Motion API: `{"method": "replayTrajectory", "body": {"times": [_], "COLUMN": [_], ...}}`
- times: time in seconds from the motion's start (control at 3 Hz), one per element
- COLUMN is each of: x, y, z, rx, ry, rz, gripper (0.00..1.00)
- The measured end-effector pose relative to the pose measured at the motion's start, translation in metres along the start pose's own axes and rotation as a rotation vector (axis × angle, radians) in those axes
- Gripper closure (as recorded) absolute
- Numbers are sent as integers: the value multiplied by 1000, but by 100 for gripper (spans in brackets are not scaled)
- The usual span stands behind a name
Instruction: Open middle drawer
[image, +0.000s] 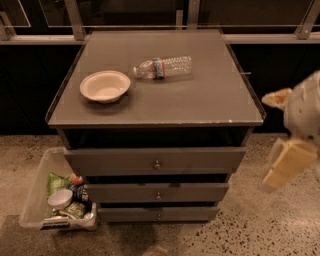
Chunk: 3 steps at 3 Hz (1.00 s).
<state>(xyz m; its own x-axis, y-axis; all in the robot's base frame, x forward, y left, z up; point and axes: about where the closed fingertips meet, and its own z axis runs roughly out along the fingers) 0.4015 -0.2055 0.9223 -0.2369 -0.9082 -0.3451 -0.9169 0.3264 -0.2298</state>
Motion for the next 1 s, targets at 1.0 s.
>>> {"method": "replayTrajectory", "body": {"times": [1.0], "x": [63], "y": [104], "z": [189], "rx": [-141], "ry": [-200], "rz": [287], "gripper": [0]}}
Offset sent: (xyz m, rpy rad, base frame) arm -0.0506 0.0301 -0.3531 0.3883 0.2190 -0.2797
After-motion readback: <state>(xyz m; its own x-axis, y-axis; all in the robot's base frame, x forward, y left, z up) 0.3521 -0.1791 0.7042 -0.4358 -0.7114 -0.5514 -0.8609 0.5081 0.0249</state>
